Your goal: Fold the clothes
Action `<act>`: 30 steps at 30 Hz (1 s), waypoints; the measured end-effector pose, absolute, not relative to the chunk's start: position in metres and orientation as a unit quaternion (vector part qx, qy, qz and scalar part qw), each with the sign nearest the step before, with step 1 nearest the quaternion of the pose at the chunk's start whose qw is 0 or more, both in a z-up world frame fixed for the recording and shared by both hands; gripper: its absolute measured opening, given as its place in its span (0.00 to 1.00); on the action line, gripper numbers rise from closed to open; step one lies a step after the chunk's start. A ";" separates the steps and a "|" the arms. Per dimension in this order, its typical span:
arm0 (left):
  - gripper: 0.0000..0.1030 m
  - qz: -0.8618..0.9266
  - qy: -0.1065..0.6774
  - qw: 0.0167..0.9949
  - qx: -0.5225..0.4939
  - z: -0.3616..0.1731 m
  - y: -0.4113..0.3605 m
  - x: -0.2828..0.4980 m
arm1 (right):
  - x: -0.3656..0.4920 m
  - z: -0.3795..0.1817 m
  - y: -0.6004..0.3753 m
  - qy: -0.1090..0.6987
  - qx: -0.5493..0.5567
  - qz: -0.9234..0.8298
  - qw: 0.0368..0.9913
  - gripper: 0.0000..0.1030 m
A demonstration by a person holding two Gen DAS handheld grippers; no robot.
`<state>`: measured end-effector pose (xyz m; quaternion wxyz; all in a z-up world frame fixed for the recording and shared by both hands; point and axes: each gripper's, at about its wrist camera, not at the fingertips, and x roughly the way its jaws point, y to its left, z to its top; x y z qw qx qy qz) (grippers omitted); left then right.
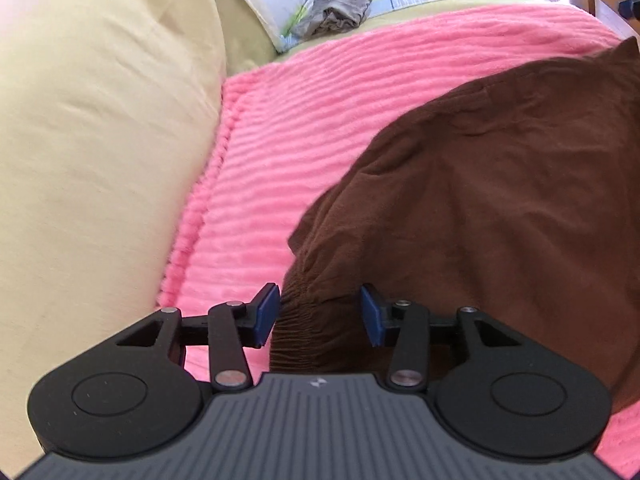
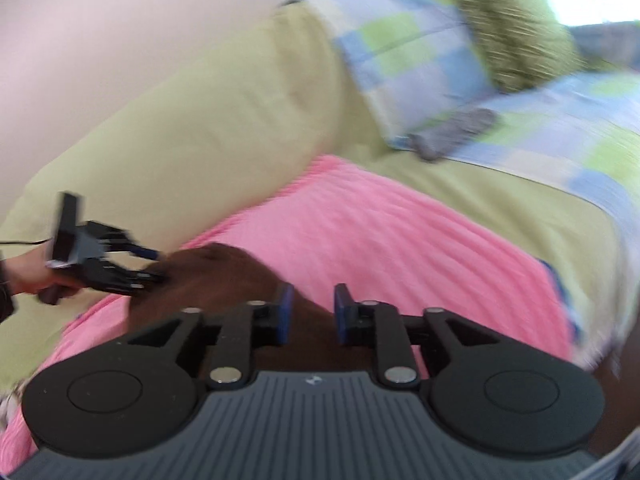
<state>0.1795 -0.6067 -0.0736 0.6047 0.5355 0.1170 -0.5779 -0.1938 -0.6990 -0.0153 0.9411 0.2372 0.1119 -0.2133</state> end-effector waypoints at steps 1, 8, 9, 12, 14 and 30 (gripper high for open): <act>0.27 -0.580 0.102 0.605 0.536 -0.075 -0.598 0.177 | -0.189 -0.013 -0.699 0.113 0.233 -0.207 0.943 0.26; 0.18 -0.578 -0.048 0.589 0.563 -0.106 -0.528 0.141 | -0.070 0.031 -0.716 0.144 0.166 -0.094 0.971 0.36; 0.18 -0.574 -0.066 0.588 0.566 -0.111 -0.521 0.136 | -0.044 0.035 -0.719 0.163 0.159 -0.069 0.971 0.43; 0.18 -0.562 -0.116 0.587 0.572 -0.127 -0.505 0.122 | 0.017 0.030 -0.723 0.220 0.172 -0.004 0.960 0.49; 0.18 -0.552 -0.147 0.588 0.572 -0.137 -0.495 0.114 | 0.050 0.025 -0.723 0.253 0.175 0.031 0.951 0.49; 0.39 -0.546 -0.164 0.663 0.486 -0.138 -0.496 0.124 | 0.091 0.017 -0.696 0.298 0.143 0.081 0.940 0.10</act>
